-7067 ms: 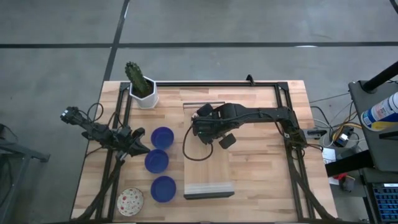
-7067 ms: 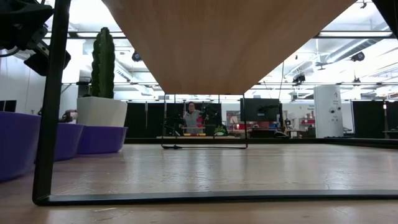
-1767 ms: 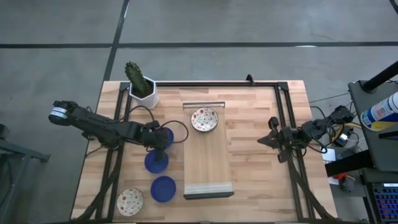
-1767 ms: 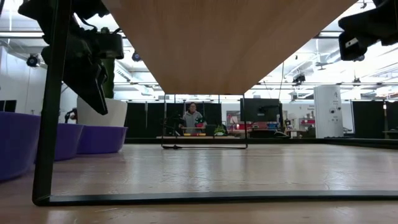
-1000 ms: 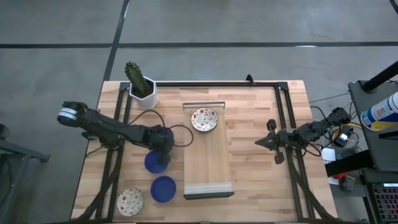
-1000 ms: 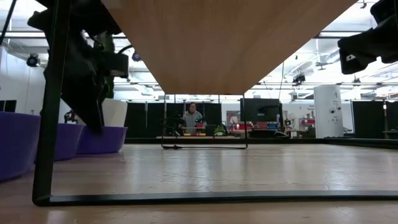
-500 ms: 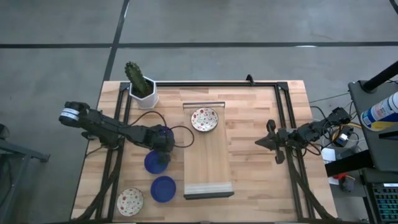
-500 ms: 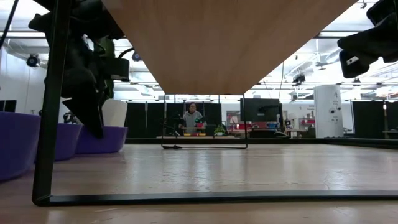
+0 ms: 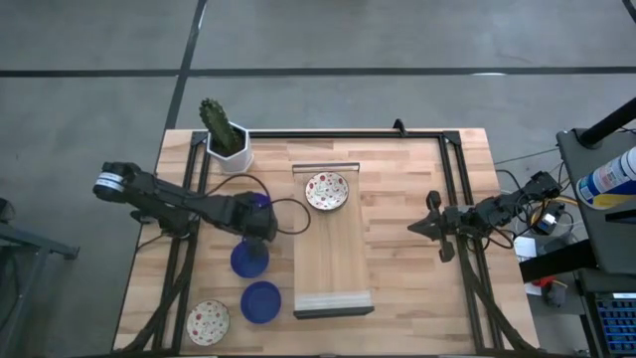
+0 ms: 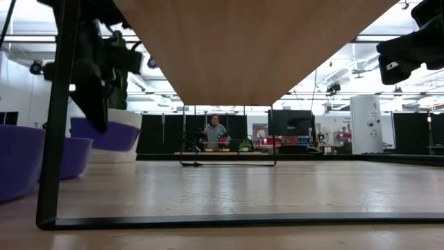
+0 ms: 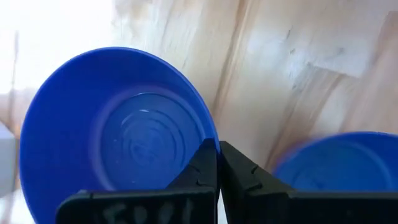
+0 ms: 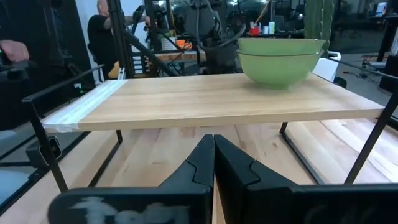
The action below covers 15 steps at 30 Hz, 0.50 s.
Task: Pick & Place Mini bowls
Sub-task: Put the top blue bowl on the shelf
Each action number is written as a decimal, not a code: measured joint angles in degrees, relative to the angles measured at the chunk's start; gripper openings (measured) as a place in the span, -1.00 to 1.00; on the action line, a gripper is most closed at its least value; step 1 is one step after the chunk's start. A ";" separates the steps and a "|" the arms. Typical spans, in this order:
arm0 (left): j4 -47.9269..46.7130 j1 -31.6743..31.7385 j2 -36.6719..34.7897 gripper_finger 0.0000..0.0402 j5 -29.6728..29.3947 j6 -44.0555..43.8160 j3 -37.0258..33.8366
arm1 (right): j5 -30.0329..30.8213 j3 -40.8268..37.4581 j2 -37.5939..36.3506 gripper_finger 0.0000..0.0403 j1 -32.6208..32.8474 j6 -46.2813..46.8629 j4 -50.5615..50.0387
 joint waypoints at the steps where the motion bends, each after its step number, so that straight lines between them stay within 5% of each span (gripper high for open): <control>1: -1.33 -0.27 -0.03 -1.00 0.00 0.02 1.21 | 0.02 0.00 0.00 -0.96 0.00 0.00 0.00; 15: -10.82 -11.69 -0.20 -1.00 0.09 -2.14 17.43 | 0.00 0.00 0.02 -0.96 -0.01 -0.05 0.00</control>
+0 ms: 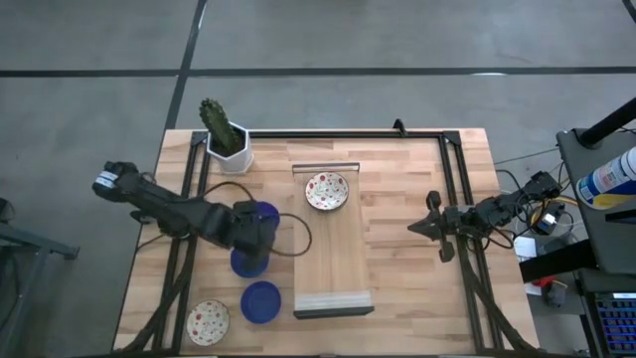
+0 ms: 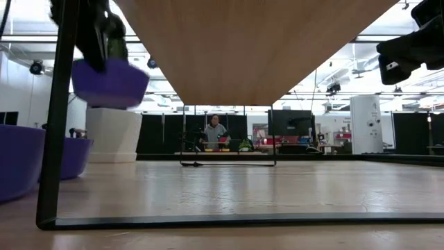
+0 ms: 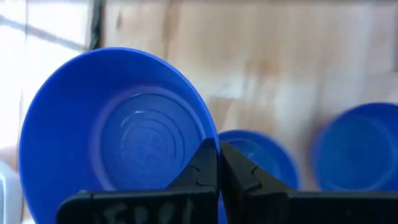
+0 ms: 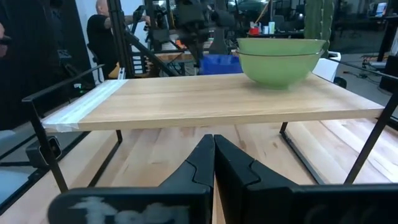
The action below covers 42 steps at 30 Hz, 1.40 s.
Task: Pick & Place Mini bowls
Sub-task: Put the top blue bowl on the shelf
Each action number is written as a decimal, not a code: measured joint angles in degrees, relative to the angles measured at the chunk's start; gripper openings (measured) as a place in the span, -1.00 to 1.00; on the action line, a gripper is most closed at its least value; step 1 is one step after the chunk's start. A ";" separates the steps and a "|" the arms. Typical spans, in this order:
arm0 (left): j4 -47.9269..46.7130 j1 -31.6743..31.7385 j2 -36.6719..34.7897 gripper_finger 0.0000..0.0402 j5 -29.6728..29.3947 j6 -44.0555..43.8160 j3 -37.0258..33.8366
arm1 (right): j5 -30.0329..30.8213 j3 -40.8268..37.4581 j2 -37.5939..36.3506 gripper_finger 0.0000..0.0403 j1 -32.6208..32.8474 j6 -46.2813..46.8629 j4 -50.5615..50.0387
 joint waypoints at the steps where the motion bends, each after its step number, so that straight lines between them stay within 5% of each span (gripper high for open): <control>1: 0.06 -0.95 0.00 -1.00 -0.01 0.00 1.14 | 0.00 0.00 0.00 -0.96 0.01 -0.01 0.00; 13: 0.41 -8.45 5.99 -1.00 -4.29 10.13 14.65 | 0.00 0.00 0.00 -0.96 0.01 -0.02 0.00; 27: -0.36 -9.23 20.26 -1.00 -2.23 27.84 31.94 | 0.00 0.00 0.00 -0.96 -0.02 -0.04 0.00; 42: 2.30 -3.76 24.69 -1.00 5.53 36.34 35.09 | 0.00 0.00 0.00 -0.96 -0.02 -0.04 0.00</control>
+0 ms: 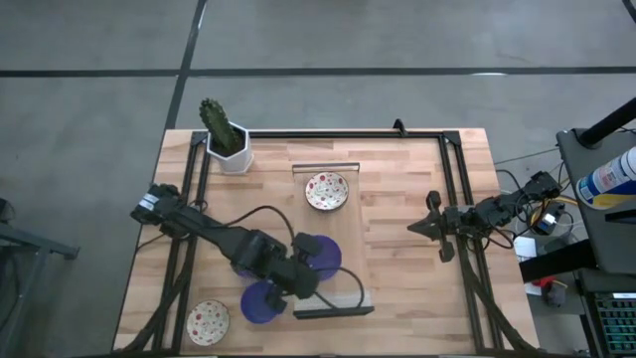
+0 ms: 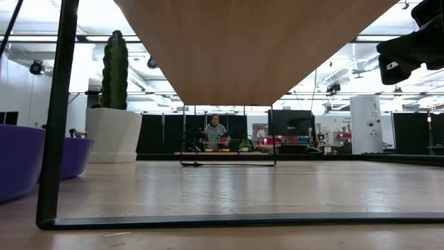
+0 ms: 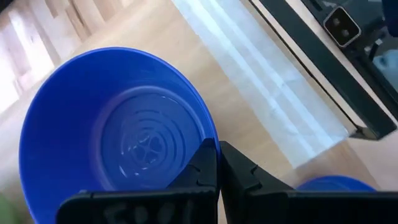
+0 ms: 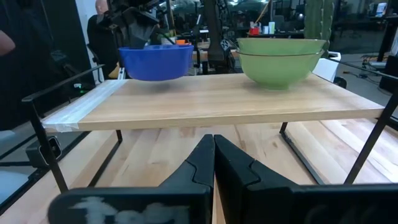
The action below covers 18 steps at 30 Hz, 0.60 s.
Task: Pick & Place Mini bowls
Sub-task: Put the top blue bowl on the shelf
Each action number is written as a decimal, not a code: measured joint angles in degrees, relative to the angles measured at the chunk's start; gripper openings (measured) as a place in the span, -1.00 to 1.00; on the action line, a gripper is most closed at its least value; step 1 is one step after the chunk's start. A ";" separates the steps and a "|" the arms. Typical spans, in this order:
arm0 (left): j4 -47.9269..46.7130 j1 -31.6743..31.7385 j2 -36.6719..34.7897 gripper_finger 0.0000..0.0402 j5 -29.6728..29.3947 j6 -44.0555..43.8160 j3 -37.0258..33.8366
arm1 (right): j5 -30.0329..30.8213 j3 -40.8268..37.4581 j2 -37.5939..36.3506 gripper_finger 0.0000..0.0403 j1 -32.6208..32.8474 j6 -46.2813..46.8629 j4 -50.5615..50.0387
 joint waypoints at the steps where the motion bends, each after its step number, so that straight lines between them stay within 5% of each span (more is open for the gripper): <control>1: 0.40 0.23 0.03 -1.00 0.14 0.50 0.00 | 0.00 0.00 0.00 -0.96 0.00 0.00 0.00; 18: 3.04 1.42 2.40 -1.00 3.70 3.94 -0.04 | 0.00 0.00 -0.02 -0.96 0.02 0.00 0.00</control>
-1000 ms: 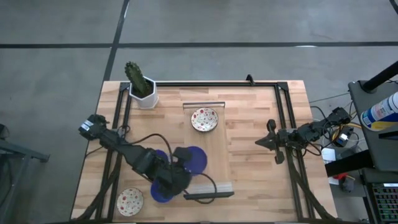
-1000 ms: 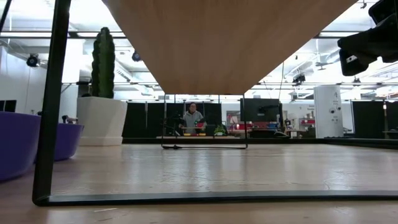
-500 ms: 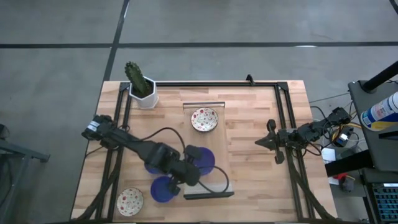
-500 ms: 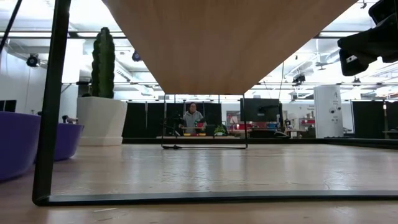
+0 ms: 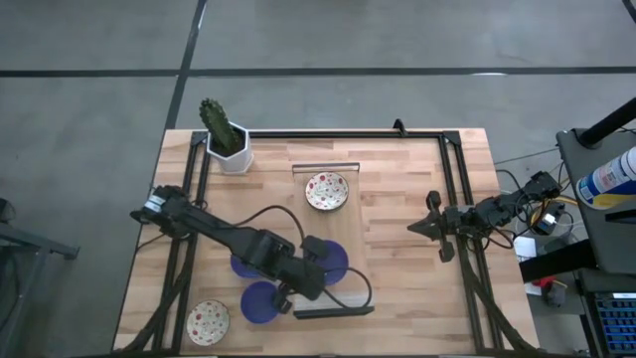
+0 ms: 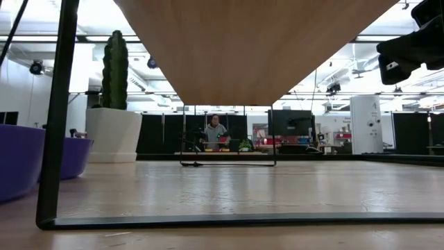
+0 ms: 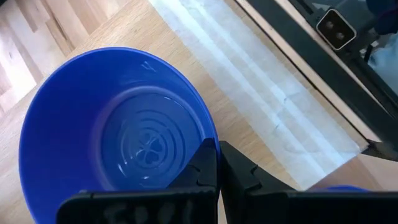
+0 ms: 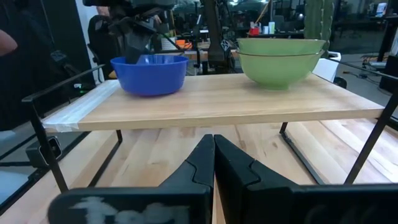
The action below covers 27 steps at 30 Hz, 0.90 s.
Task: Pick & Place Mini bowls
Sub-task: Put the top blue bowl on the shelf
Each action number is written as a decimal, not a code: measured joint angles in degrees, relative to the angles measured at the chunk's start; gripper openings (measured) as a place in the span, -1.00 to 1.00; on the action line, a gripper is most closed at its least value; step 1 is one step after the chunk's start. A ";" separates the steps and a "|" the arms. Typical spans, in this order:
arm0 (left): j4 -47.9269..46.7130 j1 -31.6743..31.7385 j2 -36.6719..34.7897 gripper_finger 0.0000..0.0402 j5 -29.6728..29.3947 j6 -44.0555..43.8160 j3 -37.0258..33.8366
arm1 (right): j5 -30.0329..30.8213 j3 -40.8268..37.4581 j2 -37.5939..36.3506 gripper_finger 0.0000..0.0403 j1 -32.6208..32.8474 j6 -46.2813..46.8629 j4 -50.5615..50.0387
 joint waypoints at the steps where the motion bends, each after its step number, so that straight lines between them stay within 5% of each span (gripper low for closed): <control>1: 0.00 0.02 0.09 -1.00 -0.06 -0.05 0.02 | 0.00 0.00 0.00 -0.96 -0.02 0.02 0.00; 18: -0.20 0.13 1.24 -0.99 -0.38 -0.60 0.10 | 0.02 0.00 0.02 -0.96 -0.02 0.00 0.00; 27: -0.63 0.15 1.39 -0.72 -0.27 -1.57 -0.03 | 0.02 0.00 0.02 -0.96 -0.02 0.00 0.00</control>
